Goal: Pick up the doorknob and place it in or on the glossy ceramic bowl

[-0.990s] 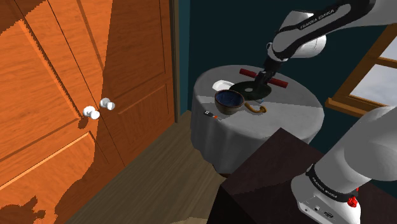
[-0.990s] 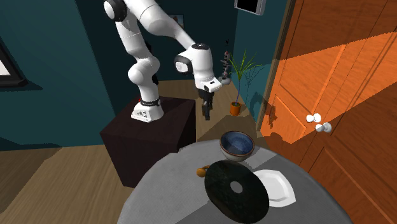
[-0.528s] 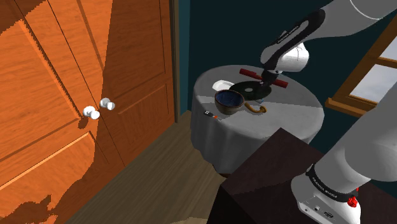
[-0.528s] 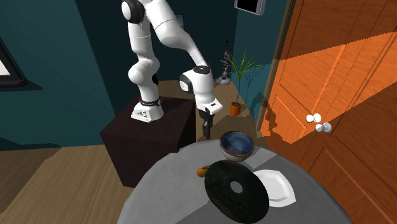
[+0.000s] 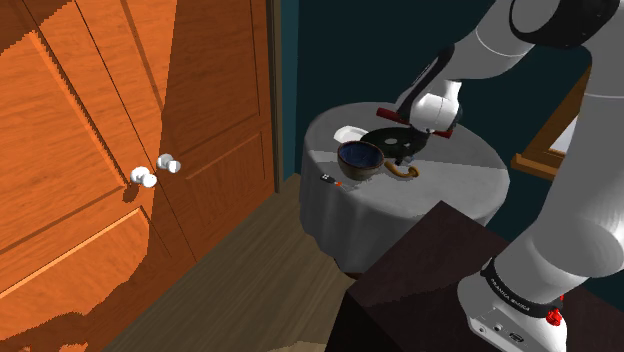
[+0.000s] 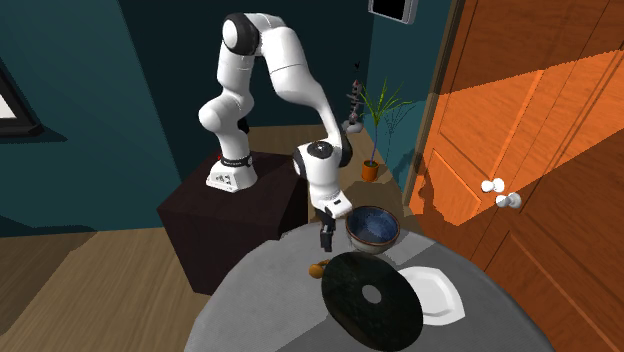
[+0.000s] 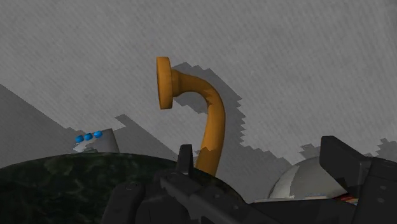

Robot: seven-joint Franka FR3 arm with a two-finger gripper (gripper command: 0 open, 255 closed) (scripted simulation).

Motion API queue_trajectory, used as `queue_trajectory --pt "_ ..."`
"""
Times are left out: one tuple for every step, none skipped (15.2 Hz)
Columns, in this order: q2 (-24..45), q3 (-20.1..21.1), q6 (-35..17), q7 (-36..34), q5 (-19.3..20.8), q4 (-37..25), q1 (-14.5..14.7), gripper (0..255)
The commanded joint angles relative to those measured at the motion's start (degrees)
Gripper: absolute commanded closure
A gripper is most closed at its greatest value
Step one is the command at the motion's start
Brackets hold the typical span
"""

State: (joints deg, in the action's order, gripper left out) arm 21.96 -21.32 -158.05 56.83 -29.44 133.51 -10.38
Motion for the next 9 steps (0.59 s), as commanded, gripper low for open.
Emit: queue_trajectory --pt "4.5 2.07 -0.61 3.58 -2.88 -3.42 -3.38 0" --pt "6.68 3.09 -1.0 4.81 -3.9 -5.08 -4.8 0" --pt "7.12 3.33 -1.08 5.02 -4.04 -5.43 -5.14 0" --pt "7.91 3.9 -1.53 5.44 -4.58 -5.8 -5.57 0" --pt "8.71 4.45 -1.97 5.84 -5.1 -6.17 -5.99 0" --pt "9.5 5.0 -2.41 6.23 -5.6 -6.56 -6.41 0" --pt "10.3 5.55 -2.84 6.62 -6.08 -6.96 -6.82 0" --pt "11.1 6.08 -3.27 6.99 -6.54 -7.37 -7.24 0" --pt "11.9 6.61 -3.7 7.35 -6.99 -7.8 -7.64 0"
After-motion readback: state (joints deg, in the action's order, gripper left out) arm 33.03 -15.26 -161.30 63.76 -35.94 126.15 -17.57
